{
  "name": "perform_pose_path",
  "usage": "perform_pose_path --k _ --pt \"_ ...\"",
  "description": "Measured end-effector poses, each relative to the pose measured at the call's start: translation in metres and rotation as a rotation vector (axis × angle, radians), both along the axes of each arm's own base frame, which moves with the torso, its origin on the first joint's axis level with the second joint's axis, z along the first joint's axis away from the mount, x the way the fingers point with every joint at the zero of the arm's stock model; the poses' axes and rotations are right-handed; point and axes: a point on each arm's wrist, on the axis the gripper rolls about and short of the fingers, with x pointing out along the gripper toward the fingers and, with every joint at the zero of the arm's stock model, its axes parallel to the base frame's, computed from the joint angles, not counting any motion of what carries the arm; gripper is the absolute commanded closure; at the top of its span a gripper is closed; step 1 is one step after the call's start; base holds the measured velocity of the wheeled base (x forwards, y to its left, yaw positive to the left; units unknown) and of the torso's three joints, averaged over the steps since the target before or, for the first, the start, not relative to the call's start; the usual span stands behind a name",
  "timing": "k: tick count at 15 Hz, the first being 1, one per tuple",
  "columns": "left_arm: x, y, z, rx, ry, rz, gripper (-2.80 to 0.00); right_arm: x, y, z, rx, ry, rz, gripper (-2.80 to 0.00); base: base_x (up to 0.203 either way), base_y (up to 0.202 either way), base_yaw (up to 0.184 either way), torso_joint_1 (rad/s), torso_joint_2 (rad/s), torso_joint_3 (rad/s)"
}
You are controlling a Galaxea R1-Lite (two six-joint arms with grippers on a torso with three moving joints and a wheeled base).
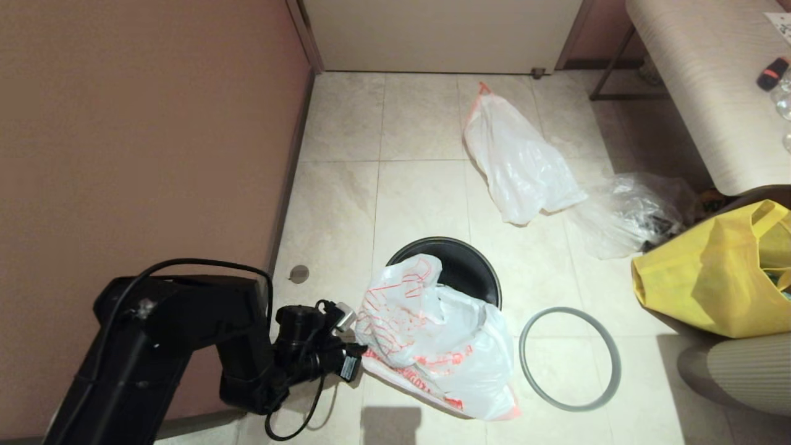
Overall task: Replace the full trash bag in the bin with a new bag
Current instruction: Put the new garbage bag on the trash can
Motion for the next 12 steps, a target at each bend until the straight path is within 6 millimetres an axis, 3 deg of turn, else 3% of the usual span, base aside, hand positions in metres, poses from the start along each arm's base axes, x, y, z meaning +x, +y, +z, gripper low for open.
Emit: perform_pose_path --k 5,9,12 --pt "-0.052 0.007 0.046 -0.022 -0.025 -0.012 0.00 0.001 0.000 0.000 0.000 0.015 0.001 0.00 0.000 0.000 0.000 0.000 0.00 0.000" --pt "-0.087 -0.029 0.094 -0.089 -0.131 -0.098 0.00 0.002 0.000 0.000 0.000 0.019 0.002 0.00 0.000 0.000 0.000 0.000 0.00 0.000" --pt "-0.088 -0.058 0.124 -0.120 -0.199 -0.104 0.00 0.002 0.000 0.000 0.000 0.019 0.002 0.00 0.000 0.000 0.000 0.000 0.00 0.000"
